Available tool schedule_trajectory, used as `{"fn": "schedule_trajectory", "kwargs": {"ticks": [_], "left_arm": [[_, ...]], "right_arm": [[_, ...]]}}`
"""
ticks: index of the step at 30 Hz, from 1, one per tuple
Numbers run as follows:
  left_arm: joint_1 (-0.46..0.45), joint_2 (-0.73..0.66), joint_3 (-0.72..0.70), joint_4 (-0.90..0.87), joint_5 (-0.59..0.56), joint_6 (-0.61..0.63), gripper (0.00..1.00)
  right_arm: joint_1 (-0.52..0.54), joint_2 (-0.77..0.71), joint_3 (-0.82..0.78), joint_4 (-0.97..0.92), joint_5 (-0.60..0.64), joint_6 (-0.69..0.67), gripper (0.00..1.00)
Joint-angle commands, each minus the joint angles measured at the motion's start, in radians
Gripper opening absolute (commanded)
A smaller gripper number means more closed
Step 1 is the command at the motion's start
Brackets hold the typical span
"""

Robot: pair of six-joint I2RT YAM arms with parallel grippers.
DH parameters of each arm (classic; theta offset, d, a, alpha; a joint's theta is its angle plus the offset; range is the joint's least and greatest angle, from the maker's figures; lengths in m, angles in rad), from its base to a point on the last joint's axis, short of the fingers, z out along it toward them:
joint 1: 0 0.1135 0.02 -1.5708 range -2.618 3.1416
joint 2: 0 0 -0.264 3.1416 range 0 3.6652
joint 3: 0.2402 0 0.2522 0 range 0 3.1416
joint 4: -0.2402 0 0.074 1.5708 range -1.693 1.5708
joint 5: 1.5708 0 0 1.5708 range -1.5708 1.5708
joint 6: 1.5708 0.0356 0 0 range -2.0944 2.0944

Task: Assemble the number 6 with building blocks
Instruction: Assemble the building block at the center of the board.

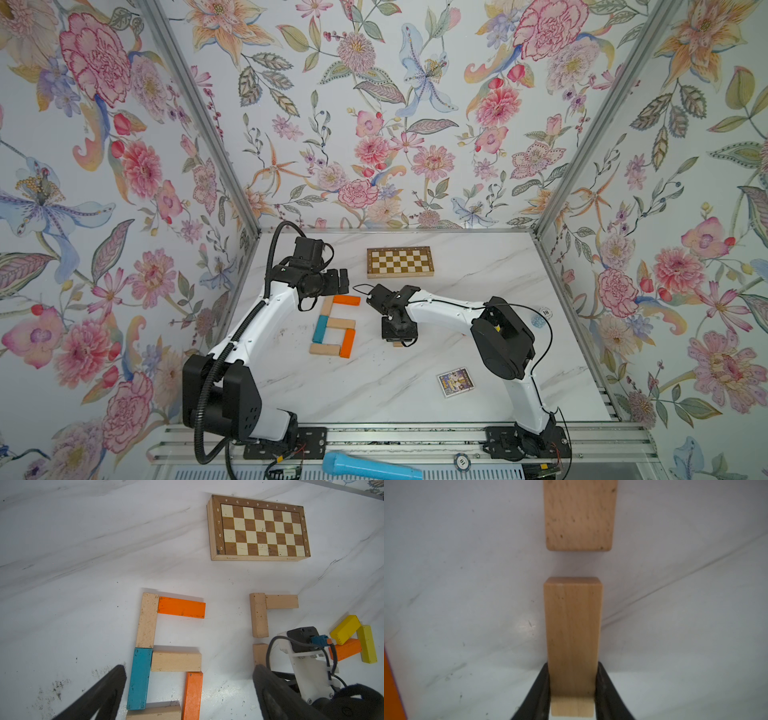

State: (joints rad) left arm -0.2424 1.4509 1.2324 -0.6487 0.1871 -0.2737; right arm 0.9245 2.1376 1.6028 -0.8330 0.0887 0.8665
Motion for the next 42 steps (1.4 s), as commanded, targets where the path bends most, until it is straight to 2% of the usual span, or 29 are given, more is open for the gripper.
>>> {"fn": "schedule_trajectory", "kwargs": {"ticks": [1,42], "left_arm": [[-0.005,0.003,-0.001,0.013,0.02,0.018,0.99],[-0.005,0.012,0.006,0.014,0.031,0.019,0.99]], "right_arm": [[-0.016,0.06,-0.015,-0.022,0.015,-0.017,0.32],[-0.034,0.08,-0.003,-0.033,0.029,-0.048,0.32]]}}
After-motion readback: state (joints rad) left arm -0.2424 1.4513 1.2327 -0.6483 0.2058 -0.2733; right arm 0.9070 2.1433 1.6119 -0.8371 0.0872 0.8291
